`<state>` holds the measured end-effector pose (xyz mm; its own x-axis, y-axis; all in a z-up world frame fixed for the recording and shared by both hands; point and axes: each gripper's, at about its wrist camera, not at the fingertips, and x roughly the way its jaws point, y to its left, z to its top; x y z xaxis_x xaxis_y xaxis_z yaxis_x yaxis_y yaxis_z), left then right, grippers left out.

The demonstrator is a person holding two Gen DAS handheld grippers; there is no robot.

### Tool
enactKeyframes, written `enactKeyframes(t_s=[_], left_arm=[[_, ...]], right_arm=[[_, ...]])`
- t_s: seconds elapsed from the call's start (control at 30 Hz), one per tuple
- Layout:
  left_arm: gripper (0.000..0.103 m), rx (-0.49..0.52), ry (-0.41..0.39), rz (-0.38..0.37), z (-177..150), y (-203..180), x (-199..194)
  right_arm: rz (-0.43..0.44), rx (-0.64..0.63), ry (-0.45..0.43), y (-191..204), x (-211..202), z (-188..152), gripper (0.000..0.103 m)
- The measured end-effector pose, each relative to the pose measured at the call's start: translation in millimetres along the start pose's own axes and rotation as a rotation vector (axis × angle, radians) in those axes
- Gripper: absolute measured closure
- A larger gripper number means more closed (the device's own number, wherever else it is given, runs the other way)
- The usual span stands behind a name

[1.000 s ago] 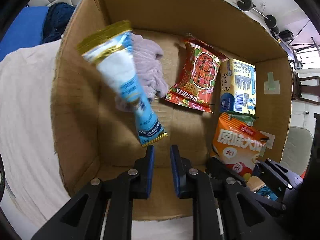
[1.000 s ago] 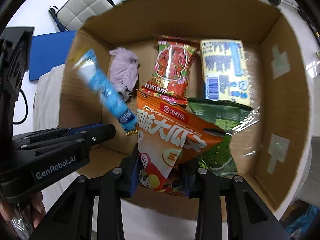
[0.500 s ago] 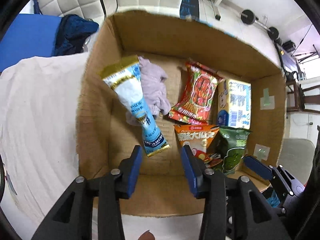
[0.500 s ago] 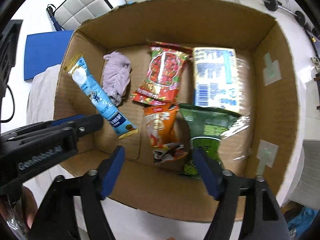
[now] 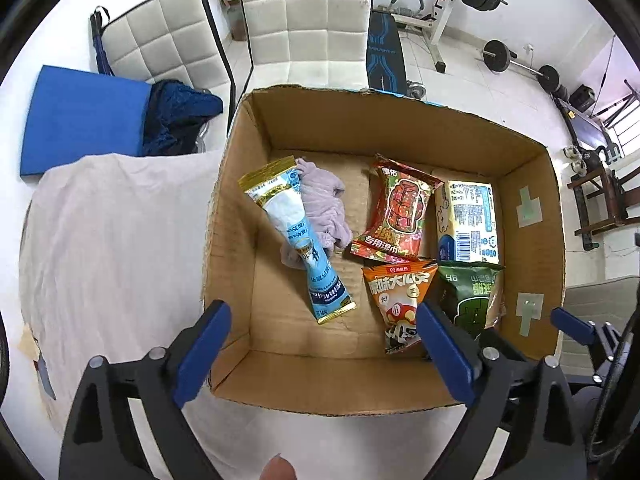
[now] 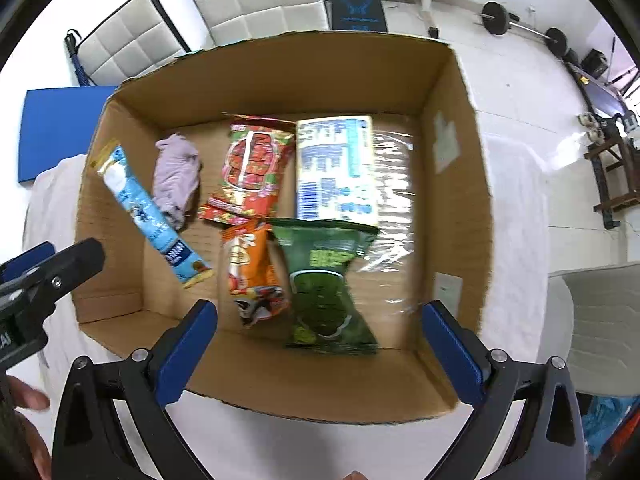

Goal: Organize soft objects

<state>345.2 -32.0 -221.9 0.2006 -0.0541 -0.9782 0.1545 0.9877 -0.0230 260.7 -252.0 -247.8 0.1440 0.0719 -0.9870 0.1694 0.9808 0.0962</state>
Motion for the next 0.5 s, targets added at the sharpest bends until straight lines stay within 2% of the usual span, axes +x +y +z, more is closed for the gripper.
enactKeyframes(t_s=[0.3, 0.5], left_arm=[[0.008, 0.000, -0.059, 0.027, -12, -10, -19], [0.008, -0.016, -0.126, 0.022, -28, -15, -57]], right_arm=[[-0.029, 0.010, -0.045, -5, -21, -8, 0.000], [-0.019, 0.005, -0.096, -7, -53, -23, 0.000]])
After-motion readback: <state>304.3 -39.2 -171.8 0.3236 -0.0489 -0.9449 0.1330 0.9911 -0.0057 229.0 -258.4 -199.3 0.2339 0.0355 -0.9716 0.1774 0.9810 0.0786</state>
